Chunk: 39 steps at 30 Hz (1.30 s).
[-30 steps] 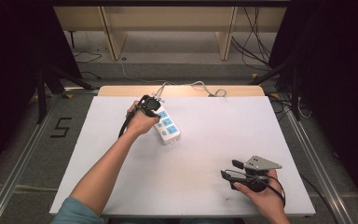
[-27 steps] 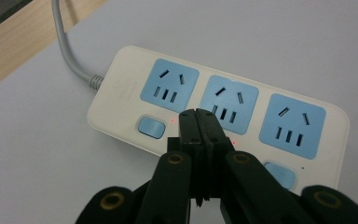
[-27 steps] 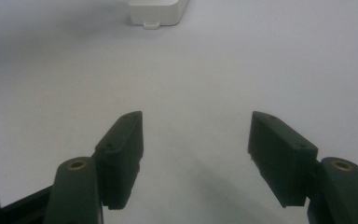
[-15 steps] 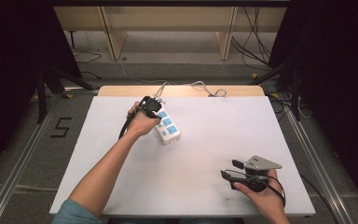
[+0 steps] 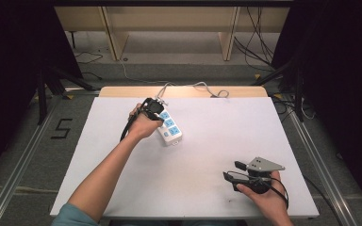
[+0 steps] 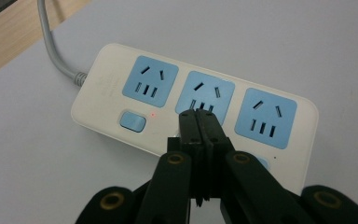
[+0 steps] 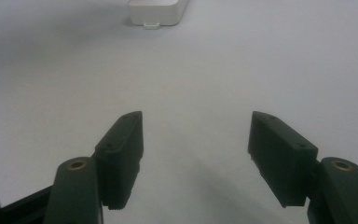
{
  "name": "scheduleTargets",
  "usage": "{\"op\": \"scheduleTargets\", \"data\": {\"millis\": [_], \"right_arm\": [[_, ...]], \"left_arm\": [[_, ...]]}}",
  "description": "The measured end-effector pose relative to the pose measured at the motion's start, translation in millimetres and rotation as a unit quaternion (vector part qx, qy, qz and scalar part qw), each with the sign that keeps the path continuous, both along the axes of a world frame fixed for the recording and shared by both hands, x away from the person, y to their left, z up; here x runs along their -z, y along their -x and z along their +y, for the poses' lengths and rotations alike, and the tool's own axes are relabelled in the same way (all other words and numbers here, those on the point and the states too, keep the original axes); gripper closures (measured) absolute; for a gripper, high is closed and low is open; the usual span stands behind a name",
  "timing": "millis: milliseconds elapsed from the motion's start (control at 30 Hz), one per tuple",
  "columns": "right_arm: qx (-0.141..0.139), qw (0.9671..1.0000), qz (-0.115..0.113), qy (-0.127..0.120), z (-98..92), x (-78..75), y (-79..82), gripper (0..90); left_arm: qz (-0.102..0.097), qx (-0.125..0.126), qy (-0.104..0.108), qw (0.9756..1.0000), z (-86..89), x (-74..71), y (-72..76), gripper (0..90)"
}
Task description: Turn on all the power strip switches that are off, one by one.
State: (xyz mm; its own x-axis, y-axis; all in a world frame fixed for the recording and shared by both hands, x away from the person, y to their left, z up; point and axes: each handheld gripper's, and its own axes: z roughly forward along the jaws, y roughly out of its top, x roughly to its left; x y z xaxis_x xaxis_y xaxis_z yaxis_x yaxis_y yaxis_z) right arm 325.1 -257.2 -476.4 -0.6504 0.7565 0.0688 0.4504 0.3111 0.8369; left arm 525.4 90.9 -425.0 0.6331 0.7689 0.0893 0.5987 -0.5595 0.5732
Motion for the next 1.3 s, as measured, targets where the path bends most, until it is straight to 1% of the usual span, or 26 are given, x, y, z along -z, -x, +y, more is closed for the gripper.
{"op": "scheduleTargets", "data": {"millis": [167,267,333,500,667,733,867,967,1000,1300], "right_arm": [[0.000,1.0000,0.000,0.000,0.1,0.0,0.0,36.7],[0.000,1.0000,0.000,-0.001,0.0,0.0,0.0,36.7],[-0.001,1.0000,-0.001,0.000,0.1,0.0,0.0,36.7],[-0.001,1.0000,-0.001,0.000,0.1,0.0,0.0,36.7],[-0.001,1.0000,-0.001,0.000,0.1,0.1,0.0,36.7],[0.000,1.0000,0.000,-0.001,0.3,0.1,0.0,36.7],[0.000,1.0000,-0.001,-0.001,0.3,0.1,0.0,36.7],[0.000,1.0000,0.000,-0.001,0.3,0.1,0.0,36.7],[0.000,1.0000,0.000,-0.001,0.3,0.0,0.0,36.7],[-0.001,1.0000,0.000,0.000,0.4,0.2,0.0,36.7]], "left_arm": [[0.005,0.006,-0.002,1.0000,-2.3,-0.5,2.1,89.8],[0.006,0.007,0.003,0.9999,-4.4,-0.3,3.8,89.8],[0.009,0.013,-0.001,0.9999,-5.8,-0.9,4.9,89.8],[0.010,0.018,0.000,0.9998,-9.3,-0.9,7.6,89.8],[0.013,0.020,-0.003,0.9997,-10.5,-1.3,9.3,89.8],[0.013,0.021,0.000,0.9997,-11.3,-1.2,10.2,89.8],[0.016,0.024,-0.003,0.9996,-12.4,-2.5,12.0,89.8],[0.016,0.025,0.000,0.9996,-13.9,-2.8,13.7,89.8],[0.017,0.028,-0.002,0.9995,-14.1,-3.3,14.1,89.8],[0.025,0.036,-0.003,0.9991,-17.2,-3.4,17.4,89.8]]}}
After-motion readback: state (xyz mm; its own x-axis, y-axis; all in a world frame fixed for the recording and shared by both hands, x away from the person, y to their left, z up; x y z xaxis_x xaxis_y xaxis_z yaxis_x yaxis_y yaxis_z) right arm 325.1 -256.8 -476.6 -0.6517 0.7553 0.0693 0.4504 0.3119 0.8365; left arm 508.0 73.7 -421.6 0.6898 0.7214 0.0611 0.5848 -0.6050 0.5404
